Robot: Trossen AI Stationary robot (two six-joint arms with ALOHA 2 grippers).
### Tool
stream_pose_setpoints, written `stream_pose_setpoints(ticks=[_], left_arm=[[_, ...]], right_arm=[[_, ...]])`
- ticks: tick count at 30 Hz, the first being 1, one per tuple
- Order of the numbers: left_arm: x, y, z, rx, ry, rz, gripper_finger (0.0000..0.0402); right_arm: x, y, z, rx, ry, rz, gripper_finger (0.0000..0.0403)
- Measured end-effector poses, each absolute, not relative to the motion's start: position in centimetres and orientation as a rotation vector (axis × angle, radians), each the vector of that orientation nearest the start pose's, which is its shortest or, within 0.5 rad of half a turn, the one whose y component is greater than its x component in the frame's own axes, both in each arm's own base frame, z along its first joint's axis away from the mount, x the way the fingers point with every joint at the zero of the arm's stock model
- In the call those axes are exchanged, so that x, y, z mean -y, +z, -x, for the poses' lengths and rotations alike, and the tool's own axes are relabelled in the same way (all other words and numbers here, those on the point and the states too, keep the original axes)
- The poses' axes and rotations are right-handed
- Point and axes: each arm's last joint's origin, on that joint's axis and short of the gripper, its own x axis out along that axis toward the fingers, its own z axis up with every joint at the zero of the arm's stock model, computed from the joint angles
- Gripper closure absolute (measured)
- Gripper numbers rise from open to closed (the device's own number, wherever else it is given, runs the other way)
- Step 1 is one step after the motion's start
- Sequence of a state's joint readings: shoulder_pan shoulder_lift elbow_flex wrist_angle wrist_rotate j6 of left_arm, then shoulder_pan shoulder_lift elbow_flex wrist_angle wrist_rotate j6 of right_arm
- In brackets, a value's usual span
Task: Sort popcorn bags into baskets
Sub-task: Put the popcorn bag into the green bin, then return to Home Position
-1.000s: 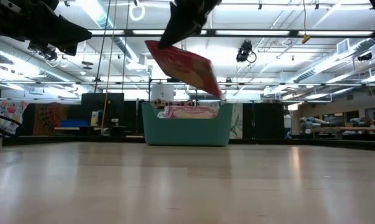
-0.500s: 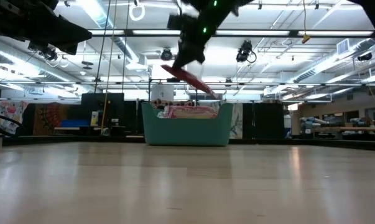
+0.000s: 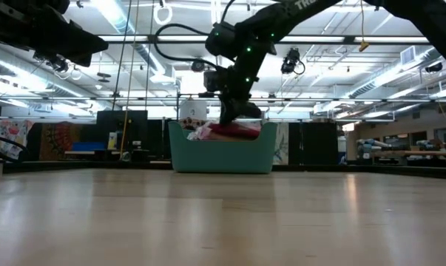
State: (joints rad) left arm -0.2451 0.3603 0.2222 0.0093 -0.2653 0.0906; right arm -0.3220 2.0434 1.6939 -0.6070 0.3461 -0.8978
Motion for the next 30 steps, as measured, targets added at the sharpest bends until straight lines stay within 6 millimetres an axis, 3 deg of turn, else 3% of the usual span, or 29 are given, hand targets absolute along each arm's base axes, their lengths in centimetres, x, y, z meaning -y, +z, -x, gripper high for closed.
stream_pose_setpoints(ticks=[4,10,17,25,30], left_arm=[[2.1,21.0,-11.7,-0.125,0.015,-0.123,0.0353],[2.1,21.0,-11.7,-0.125,0.015,-0.123,0.0353],[2.1,21.0,-11.7,-0.125,0.015,-0.123,0.0353],[2.1,21.0,-11.7,-0.125,0.014,-0.124,0.0353],[2.1,21.1,-11.7,-0.110,0.014,-0.144,0.0353]], right_arm=[[14.6,23.3,-42.1,-1.136,-0.038,0.803,0.0368],[14.4,23.3,-42.0,-1.143,-0.057,0.734,0.0295],[14.2,23.8,-41.3,-1.226,-0.246,0.682,0.0224],[11.1,27.5,-40.7,-1.112,-0.362,0.622,0.0215],[8.7,30.0,-39.9,-0.976,-0.388,0.372,0.0215]])
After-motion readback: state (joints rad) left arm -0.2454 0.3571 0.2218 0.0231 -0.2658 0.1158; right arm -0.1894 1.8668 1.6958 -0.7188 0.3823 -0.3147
